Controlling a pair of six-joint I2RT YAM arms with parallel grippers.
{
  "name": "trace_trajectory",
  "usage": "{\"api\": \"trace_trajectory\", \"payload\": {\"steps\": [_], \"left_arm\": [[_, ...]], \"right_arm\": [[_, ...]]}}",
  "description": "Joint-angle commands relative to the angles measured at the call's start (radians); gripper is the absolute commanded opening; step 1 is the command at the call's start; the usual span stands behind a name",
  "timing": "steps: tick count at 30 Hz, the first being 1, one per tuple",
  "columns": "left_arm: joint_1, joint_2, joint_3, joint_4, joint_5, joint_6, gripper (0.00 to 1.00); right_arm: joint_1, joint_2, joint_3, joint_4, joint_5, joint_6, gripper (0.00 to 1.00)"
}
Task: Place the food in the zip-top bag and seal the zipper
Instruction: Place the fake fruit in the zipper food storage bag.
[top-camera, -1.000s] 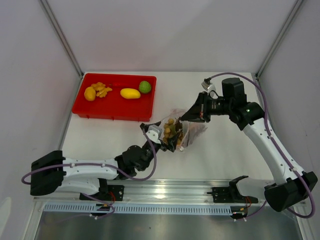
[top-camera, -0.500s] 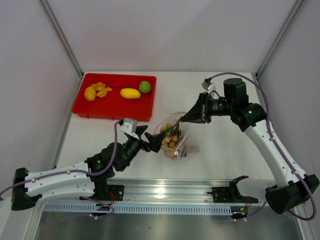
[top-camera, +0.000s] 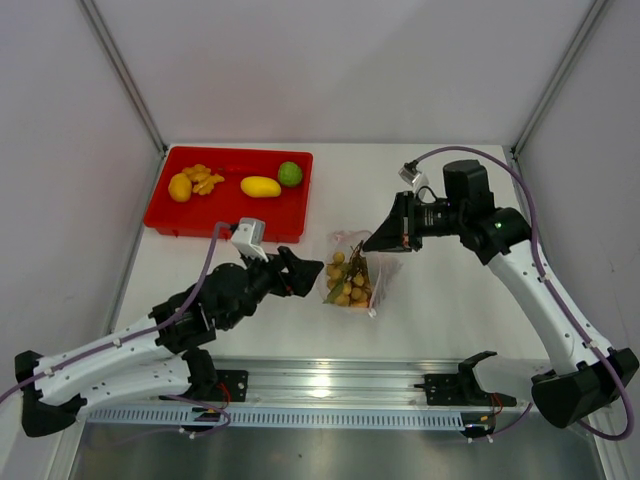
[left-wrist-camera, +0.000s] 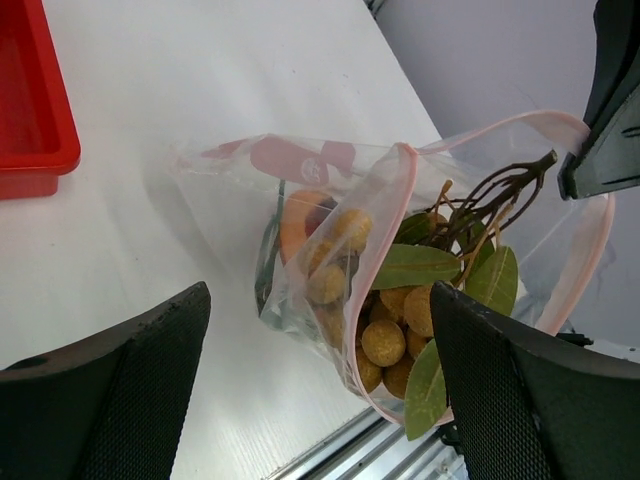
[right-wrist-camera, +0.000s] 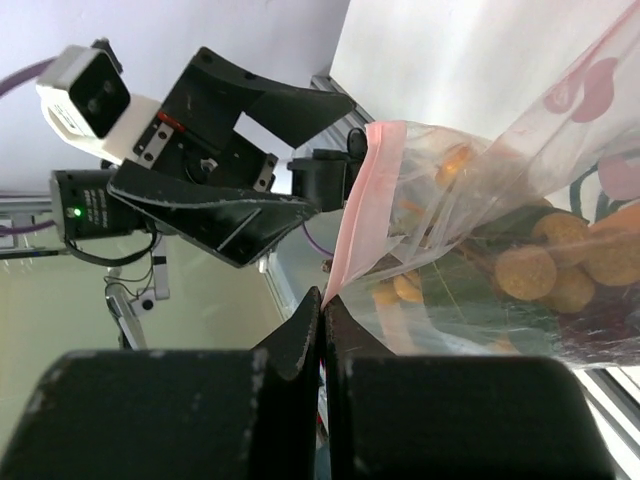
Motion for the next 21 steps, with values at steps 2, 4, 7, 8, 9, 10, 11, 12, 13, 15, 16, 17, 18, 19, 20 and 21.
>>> {"api": "trace_trajectory", "payload": {"steps": [2,4,7,8,9,10,11,12,13,15,16,17,18,19,20,21], "left_arm": [[0.033,0.028,0.040,-0.072,0.067,-0.054,0.89],[0.042,0.043,0.036,-0.077,0.104,-0.066,0.82],[0.042,0.085,0.036,-0.077,0.148,-0.077,0.76],[0.042,0.095,0.034,-0.074,0.157,-0.083,0.76],[0.043,0.117,0.033,-0.071,0.167,-0.085,0.72],[0.042,0.124,0.031,-0.066,0.177,-0.085,0.70],[0.042,0.134,0.031,-0.071,0.179,-0.092,0.68],[0.045,0.152,0.034,-0.077,0.178,-0.095,0.66],[0.043,0.160,0.034,-0.084,0.176,-0.098,0.63],[0.045,0.172,0.039,-0.091,0.179,-0.103,0.58],[0.050,0.184,0.045,-0.091,0.196,-0.101,0.54],[0.051,0.192,0.048,-0.091,0.205,-0.100,0.47],[0.053,0.200,0.058,-0.089,0.217,-0.095,0.42],[0.056,0.219,0.074,-0.088,0.234,-0.092,0.35],[0.057,0.230,0.094,-0.088,0.266,-0.083,0.21],[0.059,0.243,0.104,-0.088,0.288,-0.077,0.12]], "right_arm": [[0.008,-0.030,-0.008,-0.012,-0.016,-0.058,0.00],[0.008,-0.031,-0.011,-0.012,-0.016,-0.060,0.00],[0.008,-0.033,-0.011,-0.009,-0.017,-0.060,0.00],[0.008,-0.034,-0.010,-0.009,-0.017,-0.058,0.00],[0.008,-0.034,-0.010,-0.009,-0.017,-0.058,0.00],[0.009,-0.036,-0.011,-0.009,-0.017,-0.060,0.00],[0.009,-0.036,-0.010,-0.010,-0.017,-0.061,0.00],[0.009,-0.036,-0.011,-0.013,-0.016,-0.065,0.00],[0.009,-0.039,-0.010,-0.015,-0.016,-0.065,0.00],[0.011,-0.040,-0.010,-0.026,-0.008,-0.071,0.00],[0.009,-0.042,-0.008,-0.030,-0.003,-0.083,0.00],[0.009,-0.043,-0.010,-0.041,0.003,-0.089,0.00],[0.008,-0.045,-0.011,-0.046,0.007,-0.095,0.00],[0.008,-0.045,-0.010,-0.053,0.016,-0.110,0.00],[0.009,-0.045,-0.011,-0.070,0.027,-0.121,0.00],[0.008,-0.046,-0.004,-0.084,0.068,-0.133,0.00]]}}
